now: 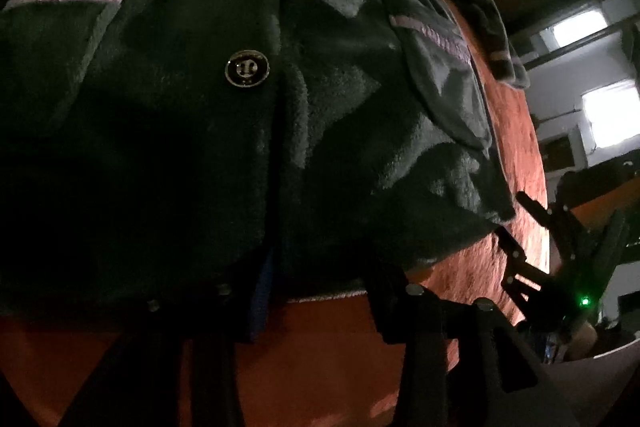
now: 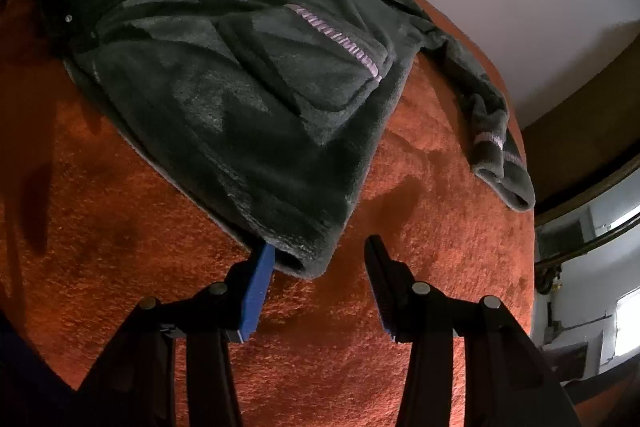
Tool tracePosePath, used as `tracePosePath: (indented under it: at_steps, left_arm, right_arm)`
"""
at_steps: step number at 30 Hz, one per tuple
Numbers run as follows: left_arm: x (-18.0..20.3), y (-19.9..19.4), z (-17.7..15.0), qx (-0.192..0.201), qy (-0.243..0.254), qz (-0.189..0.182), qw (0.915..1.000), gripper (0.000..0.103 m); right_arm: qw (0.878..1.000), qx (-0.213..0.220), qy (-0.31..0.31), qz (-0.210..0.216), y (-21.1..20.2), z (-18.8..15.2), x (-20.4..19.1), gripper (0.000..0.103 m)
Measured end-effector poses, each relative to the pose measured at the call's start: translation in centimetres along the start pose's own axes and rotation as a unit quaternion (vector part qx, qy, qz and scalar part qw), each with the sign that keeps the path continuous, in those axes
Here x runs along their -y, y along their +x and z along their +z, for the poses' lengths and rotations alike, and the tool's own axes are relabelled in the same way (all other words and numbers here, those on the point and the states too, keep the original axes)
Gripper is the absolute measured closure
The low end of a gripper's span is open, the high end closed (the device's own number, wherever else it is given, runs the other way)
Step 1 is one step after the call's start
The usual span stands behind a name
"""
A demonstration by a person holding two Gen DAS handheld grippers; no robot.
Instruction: Fold clothes
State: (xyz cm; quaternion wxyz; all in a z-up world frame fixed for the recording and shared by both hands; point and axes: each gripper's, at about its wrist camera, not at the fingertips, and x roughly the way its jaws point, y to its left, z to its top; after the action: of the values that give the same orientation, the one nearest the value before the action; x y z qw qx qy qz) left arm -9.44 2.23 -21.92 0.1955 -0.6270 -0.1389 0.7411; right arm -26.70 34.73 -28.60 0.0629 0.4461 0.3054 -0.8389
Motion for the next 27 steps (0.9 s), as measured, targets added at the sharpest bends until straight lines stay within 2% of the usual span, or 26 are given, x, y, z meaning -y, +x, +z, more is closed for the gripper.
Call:
tracePosePath:
  at_steps: [5, 6, 7, 8, 11, 13, 17, 21, 22, 23, 24, 27]
  left_arm:
    - [0.5, 0.0, 0.0, 0.007, 0.001, 0.008, 0.9999, 0.054]
    - [0.4, -0.1, 0.0, 0.013, -0.002, 0.005, 0.9999, 0.068]
    - [0.3, -0.2, -0.1, 0.02, -0.008, -0.001, 0.9998, 0.086]
    - [0.3, -0.3, -0.1, 0.025, -0.016, -0.013, 0.9995, 0.097]
    - [0.5, -1.5, -0.2, 0.038, -0.027, -0.039, 0.9981, 0.098]
    - [1.1, -3.0, -0.6, 0.04, -0.014, -0.043, 0.9982, 0.098]
    - [0.2, -4.1, -1.5, 0.019, -0.009, -0.043, 0.9989, 0.098]
    - [-1.9, -3.4, -0.9, 0.016, -0.049, -0.044, 0.9977, 0.097]
    - [-2.4, -3.2, -0.7, 0.015, -0.058, -0.044, 0.9972, 0.097]
    - [-2.8, -3.0, -0.6, 0.015, -0.068, -0.045, 0.9966, 0.096]
    - [-3.1, -3.0, -0.6, 0.014, -0.071, -0.049, 0.9962, 0.096]
    - [-2.9, -3.5, -0.6, 0.021, -0.064, -0.061, 0.9959, 0.096]
  right_arm:
    - [1.0, 0.003, 0.006, -0.002, -0.1, 0.0, 0.3, 0.058]
    - [1.0, 0.003, 0.007, -0.003, -0.1, 0.0, 0.3, 0.058]
    - [1.0, 0.004, 0.008, -0.003, -0.1, 0.0, 0.4, 0.058]
    - [1.0, 0.005, 0.01, -0.004, -0.1, 0.0, 0.4, 0.058]
    - [1.0, 0.006, 0.013, -0.005, -0.2, 0.0, 0.6, 0.058]
    - [1.0, 0.01, 0.018, -0.01, -0.4, 0.0, 0.8, 0.058]
    - [0.999, 0.015, 0.03, -0.013, -0.6, 0.0, 1.0, 0.058]
    - [1.0, 0.01, 0.019, -0.001, 0.0, -0.1, 0.5, 0.059]
    - [1.0, 0.012, 0.015, 0.006, 0.0, -0.2, 0.3, 0.07]
    - [1.0, 0.014, 0.01, 0.012, 0.1, -0.2, 0.2, 0.087]
    - [1.0, 0.017, 0.006, 0.019, 0.1, -0.2, 0.0, 0.095]
    - [1.0, 0.025, -0.003, 0.011, -0.5, -0.6, -0.4, 0.097]
